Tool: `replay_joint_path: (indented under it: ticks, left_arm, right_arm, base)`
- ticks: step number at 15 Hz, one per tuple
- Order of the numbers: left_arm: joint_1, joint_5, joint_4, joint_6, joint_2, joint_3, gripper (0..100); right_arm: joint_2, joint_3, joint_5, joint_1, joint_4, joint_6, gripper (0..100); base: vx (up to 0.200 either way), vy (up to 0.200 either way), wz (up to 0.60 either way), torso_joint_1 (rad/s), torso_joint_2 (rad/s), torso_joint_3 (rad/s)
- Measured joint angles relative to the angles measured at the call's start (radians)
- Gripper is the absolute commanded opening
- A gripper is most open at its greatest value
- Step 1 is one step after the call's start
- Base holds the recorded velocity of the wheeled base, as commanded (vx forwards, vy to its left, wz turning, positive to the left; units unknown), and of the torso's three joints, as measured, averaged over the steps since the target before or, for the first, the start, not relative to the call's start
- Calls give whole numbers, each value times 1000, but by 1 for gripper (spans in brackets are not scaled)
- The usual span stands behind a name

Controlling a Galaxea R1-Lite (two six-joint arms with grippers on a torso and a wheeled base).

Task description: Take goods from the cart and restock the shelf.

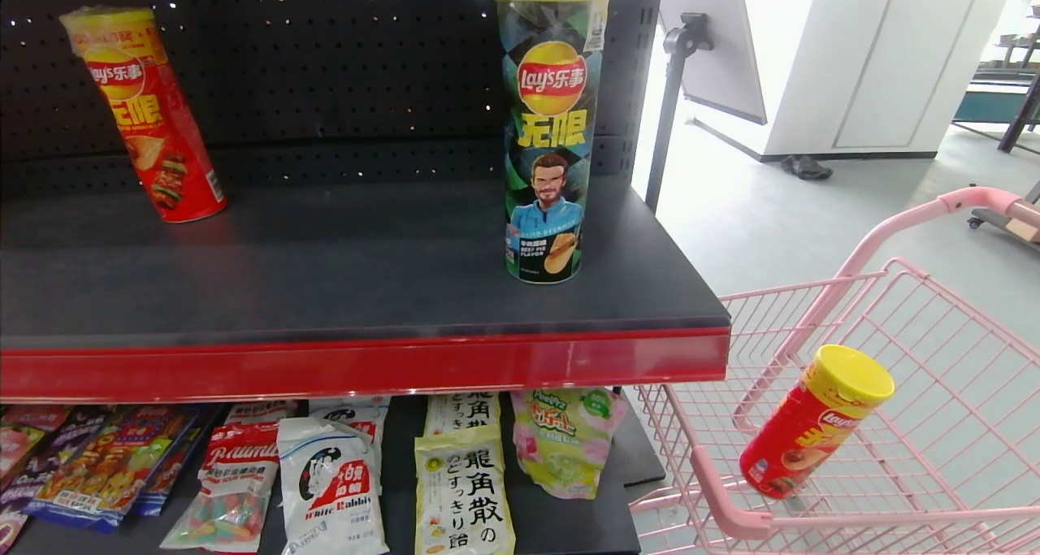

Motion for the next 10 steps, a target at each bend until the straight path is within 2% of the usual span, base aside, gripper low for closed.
replay_joint_path:
  ticks: [4,6,10]
  left_arm:
    - [0,1,0,0,0,0,100]
    - [0,1,0,0,0,0,100]
    - [0,1,0,0,0,0,100]
  right_arm:
    - [6,0,6,-1,-1,-17,100]
    - [4,-6,70,0,-5,-57,100]
    - [153,-152,117,11,-49,-78,100]
  base:
    - [0,0,0,0,0,0]
    - [0,0,0,0,0,0]
    - [0,0,0,0,0,0]
